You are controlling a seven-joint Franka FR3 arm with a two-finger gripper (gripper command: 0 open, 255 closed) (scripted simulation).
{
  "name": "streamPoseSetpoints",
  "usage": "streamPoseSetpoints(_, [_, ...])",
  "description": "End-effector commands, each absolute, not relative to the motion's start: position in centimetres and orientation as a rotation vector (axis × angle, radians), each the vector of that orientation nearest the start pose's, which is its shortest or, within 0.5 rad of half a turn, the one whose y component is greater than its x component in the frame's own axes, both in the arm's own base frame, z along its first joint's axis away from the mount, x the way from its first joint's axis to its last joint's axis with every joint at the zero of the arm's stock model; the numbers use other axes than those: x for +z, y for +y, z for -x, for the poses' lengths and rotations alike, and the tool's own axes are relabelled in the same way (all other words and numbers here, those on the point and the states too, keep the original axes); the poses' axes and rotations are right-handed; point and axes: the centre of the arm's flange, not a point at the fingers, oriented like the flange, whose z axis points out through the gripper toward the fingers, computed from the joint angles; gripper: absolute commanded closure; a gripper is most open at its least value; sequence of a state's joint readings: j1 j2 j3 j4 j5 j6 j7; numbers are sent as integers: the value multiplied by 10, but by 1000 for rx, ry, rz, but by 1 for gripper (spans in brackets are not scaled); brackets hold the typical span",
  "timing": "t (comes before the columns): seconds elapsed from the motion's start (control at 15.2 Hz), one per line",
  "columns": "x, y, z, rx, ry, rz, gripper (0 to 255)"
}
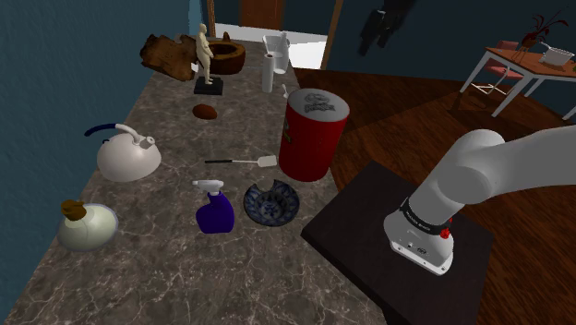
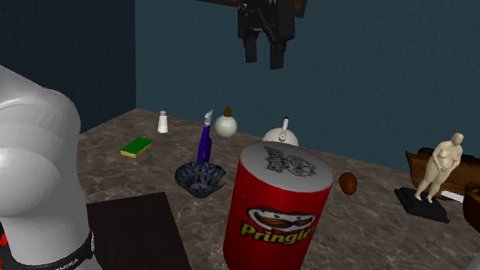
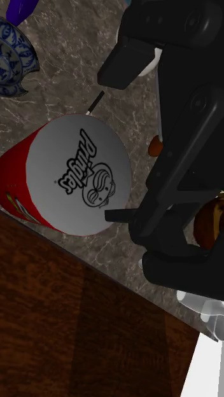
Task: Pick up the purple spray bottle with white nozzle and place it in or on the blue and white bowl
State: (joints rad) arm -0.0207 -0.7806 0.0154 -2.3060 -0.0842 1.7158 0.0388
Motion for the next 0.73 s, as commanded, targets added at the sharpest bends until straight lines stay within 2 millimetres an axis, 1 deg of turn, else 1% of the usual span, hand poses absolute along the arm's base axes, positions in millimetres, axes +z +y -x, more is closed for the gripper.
streamPoseSetpoints(0.0, [627, -8, -323, -310, 70, 3218, 0])
streamPoseSetpoints(0.33, [594, 35, -354, -281, -74, 3196, 0])
streamPoseSetpoints(0.66, [561, 82, -380, -252, -216, 3167, 0])
